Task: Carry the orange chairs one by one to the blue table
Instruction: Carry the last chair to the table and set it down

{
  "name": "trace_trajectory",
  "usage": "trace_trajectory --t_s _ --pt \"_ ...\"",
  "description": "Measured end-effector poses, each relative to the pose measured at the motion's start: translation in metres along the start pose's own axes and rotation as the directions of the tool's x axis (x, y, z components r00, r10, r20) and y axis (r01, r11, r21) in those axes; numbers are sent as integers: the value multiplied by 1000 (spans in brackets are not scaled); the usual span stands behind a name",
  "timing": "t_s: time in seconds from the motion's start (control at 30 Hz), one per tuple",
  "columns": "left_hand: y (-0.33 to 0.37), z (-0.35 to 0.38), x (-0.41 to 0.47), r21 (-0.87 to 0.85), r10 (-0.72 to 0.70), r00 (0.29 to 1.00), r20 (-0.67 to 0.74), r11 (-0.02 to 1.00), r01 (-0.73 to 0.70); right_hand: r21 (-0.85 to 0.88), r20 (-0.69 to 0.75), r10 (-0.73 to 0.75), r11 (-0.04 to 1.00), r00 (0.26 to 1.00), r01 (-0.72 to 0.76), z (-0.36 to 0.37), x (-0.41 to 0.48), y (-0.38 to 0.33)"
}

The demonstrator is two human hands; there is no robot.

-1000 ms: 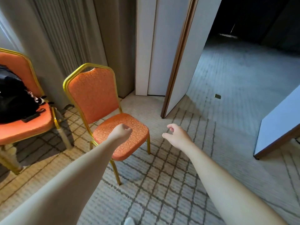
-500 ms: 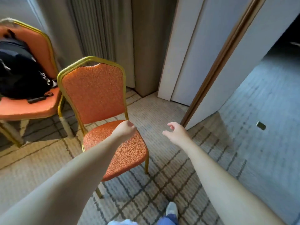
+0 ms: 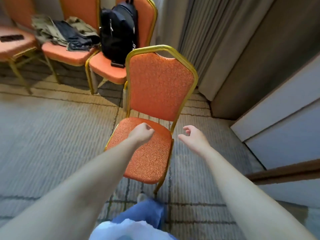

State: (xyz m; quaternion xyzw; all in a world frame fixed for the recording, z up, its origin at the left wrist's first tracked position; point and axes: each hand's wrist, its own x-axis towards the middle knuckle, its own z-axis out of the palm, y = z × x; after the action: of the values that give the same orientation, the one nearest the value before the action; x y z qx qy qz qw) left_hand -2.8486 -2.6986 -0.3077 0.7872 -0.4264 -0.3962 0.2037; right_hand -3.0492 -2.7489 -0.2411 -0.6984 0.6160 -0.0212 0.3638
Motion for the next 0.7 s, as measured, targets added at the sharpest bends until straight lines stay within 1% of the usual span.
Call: trace_trajectory --t_s 0.13,0.27,0.37,0.47,0.53,0.6,0.7 --pt "1 -11 27 -68 -132 989 -69 990 127 -48 87 -78 995 993 83 -5 47 -18" --pt "-11 -28 44 -217 -273 952 -141 946 239 -144 190 -142 975 972 171 -9 95 -44" --pt "-19 -41 48 -302 -387 899 -206 899 318 -228 284 -215 931 934 284 0 130 -71" --pt "-32 -51 55 -394 -498 830 -251 836 382 -256 404 -297 872 865 418 20 167 -108" --pt "-41 -54 61 -487 -599 751 -279 762 426 -269 492 -349 810 797 521 37 194 -132" --pt "-47 -56 68 -557 -694 648 -313 687 466 -265 578 -384 746 720 611 54 218 -155" --pt "-49 -55 71 -660 -820 466 -332 555 506 -234 690 -414 648 594 724 75 247 -178"
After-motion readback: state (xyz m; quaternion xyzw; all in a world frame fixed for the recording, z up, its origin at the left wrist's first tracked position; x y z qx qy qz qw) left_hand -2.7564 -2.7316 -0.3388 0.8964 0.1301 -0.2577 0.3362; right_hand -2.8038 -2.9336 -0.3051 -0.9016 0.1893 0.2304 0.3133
